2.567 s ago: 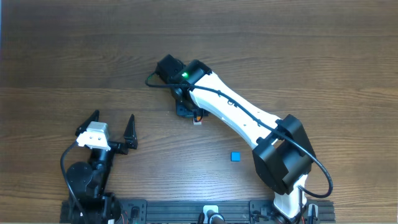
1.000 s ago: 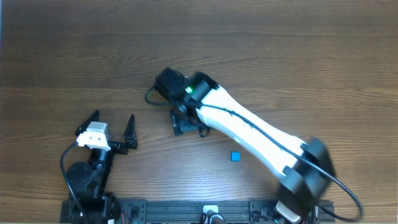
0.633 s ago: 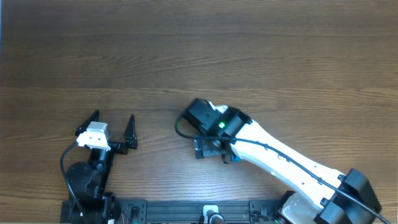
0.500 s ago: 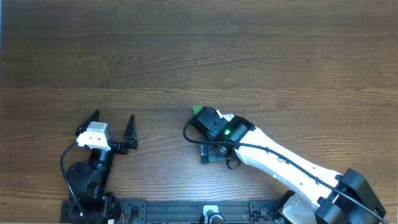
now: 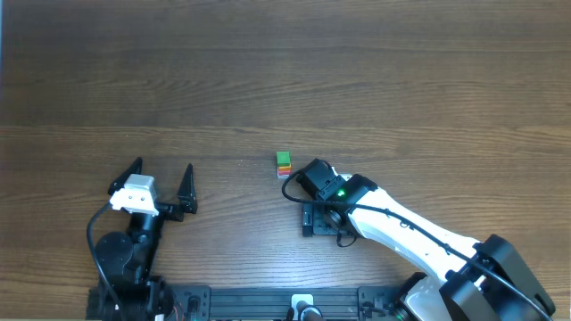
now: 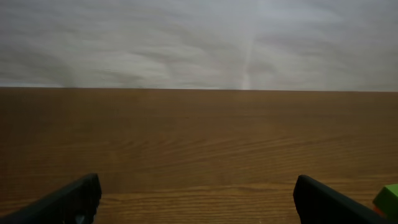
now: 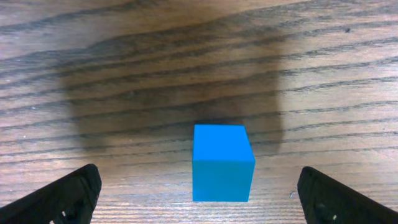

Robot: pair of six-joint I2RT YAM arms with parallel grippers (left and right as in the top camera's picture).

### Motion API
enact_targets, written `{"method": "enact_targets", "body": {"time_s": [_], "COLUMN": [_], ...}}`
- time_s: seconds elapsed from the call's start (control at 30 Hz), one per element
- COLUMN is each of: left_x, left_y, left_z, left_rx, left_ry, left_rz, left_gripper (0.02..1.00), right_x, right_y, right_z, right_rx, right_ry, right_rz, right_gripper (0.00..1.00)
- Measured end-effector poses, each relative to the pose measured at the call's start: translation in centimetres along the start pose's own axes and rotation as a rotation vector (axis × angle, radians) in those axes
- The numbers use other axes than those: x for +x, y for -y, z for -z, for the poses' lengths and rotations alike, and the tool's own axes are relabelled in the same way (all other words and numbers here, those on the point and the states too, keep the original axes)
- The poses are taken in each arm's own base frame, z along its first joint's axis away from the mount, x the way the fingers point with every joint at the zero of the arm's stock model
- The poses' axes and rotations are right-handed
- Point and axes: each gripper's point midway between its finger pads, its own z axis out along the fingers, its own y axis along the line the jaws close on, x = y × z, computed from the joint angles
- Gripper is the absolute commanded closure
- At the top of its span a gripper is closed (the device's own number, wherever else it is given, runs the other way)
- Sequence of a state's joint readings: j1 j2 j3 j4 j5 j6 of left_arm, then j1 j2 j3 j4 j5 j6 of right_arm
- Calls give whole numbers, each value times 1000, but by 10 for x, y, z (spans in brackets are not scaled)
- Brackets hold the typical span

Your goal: Stack Cubes

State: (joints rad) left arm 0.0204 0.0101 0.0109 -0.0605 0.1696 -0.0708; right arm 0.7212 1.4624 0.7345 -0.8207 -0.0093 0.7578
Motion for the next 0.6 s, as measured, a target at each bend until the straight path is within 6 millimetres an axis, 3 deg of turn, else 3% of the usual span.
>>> {"method": "enact_targets", "body": {"time_s": [0.4,0.6], "left_x": [0,0], "left_y": [0,0], "left_z": [0,0], "left_rx": [0,0], "left_ry": [0,0], "left_rz": [0,0], "left_gripper": [18,18], "right_x": [-2,-1], "right_y": [-1,-1], "right_z": [-6,-9], "right_rx": [-17,-18], "right_ry": [18,20], "right_rz": [1,-1], "right_gripper": [213,397]}}
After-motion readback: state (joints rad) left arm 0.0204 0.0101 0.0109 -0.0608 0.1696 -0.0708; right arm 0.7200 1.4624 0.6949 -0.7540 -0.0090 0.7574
